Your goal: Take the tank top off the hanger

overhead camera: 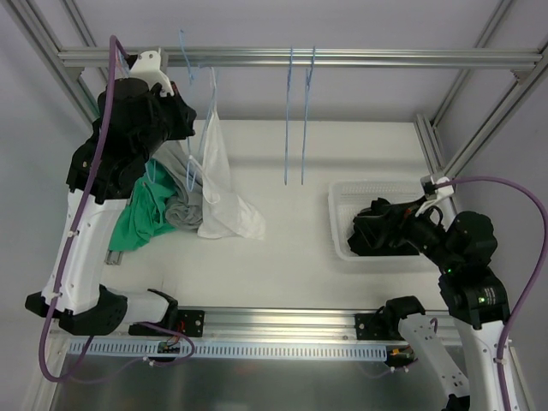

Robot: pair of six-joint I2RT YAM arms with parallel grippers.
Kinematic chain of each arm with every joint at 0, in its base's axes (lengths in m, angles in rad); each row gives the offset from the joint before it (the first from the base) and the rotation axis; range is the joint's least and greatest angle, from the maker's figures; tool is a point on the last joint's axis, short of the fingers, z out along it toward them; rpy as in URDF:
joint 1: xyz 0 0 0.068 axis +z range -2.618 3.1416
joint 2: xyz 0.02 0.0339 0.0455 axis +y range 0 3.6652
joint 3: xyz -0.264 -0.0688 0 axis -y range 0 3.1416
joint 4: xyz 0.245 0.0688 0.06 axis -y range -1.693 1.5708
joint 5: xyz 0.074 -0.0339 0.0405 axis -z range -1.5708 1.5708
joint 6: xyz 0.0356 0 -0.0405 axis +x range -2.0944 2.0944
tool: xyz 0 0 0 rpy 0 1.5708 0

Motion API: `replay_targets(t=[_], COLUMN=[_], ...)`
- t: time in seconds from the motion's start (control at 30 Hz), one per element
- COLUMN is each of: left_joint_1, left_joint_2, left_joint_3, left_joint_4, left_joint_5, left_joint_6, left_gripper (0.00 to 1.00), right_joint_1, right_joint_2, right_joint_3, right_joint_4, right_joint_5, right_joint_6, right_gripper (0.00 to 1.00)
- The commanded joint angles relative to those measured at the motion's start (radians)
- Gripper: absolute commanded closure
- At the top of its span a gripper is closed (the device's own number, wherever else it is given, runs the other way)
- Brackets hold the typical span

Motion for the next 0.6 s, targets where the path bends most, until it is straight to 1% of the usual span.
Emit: replay_targets(t=[0.0,0.03,0.07,0.13,0.17,0.2,0.23,0.27,0.3,0.33,0.47,0.53,0.57], left_joint_1=[0.009,0.009,0.009,0.009,0.007,-0.002,-0.007,-0.010,-0.011,-0.013,-0.013,-0.013,-0.011], left_joint_2=[-0.053,-0.072,-0.116,-0.167,-0.219,-0.243,-0.269,-0.315,-0.334,-0.355,-0.478,-0.521,-0.558], left_joint_3=[-0.045,-0.071,-0.130,-0.197,-0.264,-0.295,-0.329,-0.384,-0.407,-0.433,-0.563,-0.609,-0.658], left_joint_4=[0.063,0.063,0.063,0.064,0.067,0.067,0.070,0.074,0.072,0.074,0.074,0.072,0.070], left_joint_5=[0.084,0.104,0.126,0.185,0.214,0.227,0.239,0.244,0.251,0.262,0.385,0.444,0.480], left_joint_6=[-0.011,-0.020,-0.031,-0.060,-0.069,-0.078,-0.081,-0.083,-0.078,-0.077,-0.072,-0.069,-0.064], left_gripper=[1.00,1.00,1.00,1.00,1.00,1.00,1.00,1.00,1.00,1.00,1.00,1.00,1.00], right_joint_1=[-0.004,-0.004,-0.002,-0.002,-0.004,-0.002,-0.004,-0.002,-0.002,-0.001,0.039,0.103,0.129], right_joint_2=[-0.009,-0.008,-0.001,0.006,0.008,0.009,0.012,0.015,0.031,0.040,0.091,0.108,0.112], right_joint_3=[0.014,0.019,0.026,0.028,0.030,0.031,0.036,0.042,0.057,0.066,0.099,0.102,0.102], right_joint_4=[0.070,0.073,0.081,0.151,0.183,0.217,0.265,0.283,0.299,0.319,0.337,0.337,0.336], right_joint_5=[-0.111,-0.146,-0.227,-0.324,-0.367,-0.436,-0.458,-0.476,-0.507,-0.521,-0.559,-0.536,-0.501], right_joint_6=[0.014,0.012,0.015,0.060,0.105,0.130,0.152,0.169,0.195,0.204,0.226,0.210,0.204], right_gripper=[0.01,0.01,0.00,0.01,0.01,0.01,0.01,0.00,0.00,0.00,0.01,0.02,0.03])
